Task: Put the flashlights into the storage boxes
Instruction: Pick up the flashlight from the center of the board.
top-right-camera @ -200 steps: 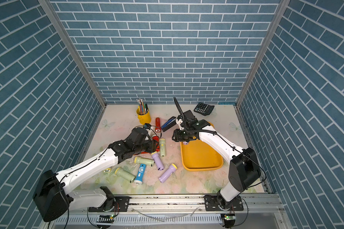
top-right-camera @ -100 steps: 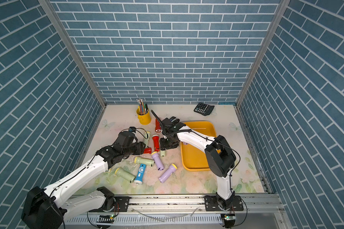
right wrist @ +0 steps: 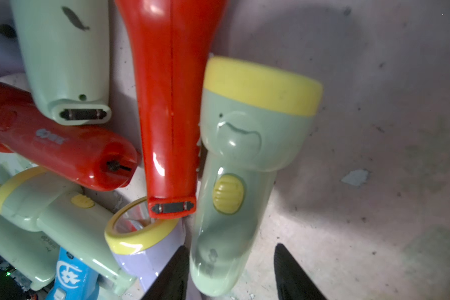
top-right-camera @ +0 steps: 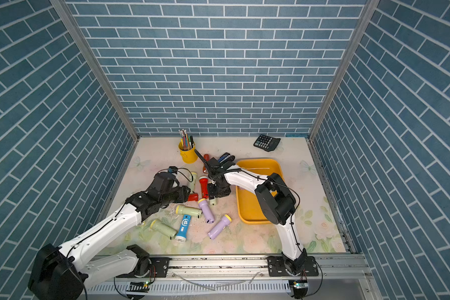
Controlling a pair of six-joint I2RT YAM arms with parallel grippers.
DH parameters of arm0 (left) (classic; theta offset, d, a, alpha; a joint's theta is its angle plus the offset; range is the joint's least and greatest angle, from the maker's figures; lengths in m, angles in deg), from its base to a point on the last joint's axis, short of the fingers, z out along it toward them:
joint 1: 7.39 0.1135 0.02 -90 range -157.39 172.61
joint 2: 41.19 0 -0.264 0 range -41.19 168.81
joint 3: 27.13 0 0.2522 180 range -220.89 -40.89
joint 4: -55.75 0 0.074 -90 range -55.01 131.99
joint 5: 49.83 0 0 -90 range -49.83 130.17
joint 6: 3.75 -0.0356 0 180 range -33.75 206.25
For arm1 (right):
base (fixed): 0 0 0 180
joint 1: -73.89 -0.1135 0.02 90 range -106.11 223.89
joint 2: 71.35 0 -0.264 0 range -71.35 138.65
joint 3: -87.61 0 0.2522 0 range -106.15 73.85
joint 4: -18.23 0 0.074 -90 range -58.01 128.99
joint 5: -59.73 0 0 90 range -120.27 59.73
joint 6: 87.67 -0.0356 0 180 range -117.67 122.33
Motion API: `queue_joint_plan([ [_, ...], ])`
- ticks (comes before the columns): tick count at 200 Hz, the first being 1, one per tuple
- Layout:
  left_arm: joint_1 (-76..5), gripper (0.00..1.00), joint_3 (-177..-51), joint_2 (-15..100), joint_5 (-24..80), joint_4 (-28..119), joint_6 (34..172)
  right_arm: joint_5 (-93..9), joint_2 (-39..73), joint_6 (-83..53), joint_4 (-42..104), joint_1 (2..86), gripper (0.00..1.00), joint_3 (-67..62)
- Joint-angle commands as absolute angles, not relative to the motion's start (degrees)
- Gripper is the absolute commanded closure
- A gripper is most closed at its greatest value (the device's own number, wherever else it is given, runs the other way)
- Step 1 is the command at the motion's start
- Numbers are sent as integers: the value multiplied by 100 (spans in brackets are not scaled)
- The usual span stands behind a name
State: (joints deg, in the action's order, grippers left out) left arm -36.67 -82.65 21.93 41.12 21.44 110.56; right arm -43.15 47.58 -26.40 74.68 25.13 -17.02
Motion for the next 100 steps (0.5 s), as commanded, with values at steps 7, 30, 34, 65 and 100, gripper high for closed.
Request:
queue_joint_plan([
  [7,-3410,39,-8186,2335,4019,2284,10890,-3904,4785,-2755,7773,2489,46,-1914],
  [30,-3275,39,-8157,2367,3928,2447,10885,-3592,4732,-2772,7918,2559,47,-1916],
  [34,-3256,39,-8166,2374,3910,2458,10870,-3567,4732,-2780,7957,2570,47,-1918],
  [65,-3138,39,-8310,2544,3879,2477,10767,-3706,4824,-2790,7811,2602,47,-1966],
  [100,-3085,39,-8498,2765,3745,2446,10659,-3599,5112,-2730,7910,2598,47,-2343],
])
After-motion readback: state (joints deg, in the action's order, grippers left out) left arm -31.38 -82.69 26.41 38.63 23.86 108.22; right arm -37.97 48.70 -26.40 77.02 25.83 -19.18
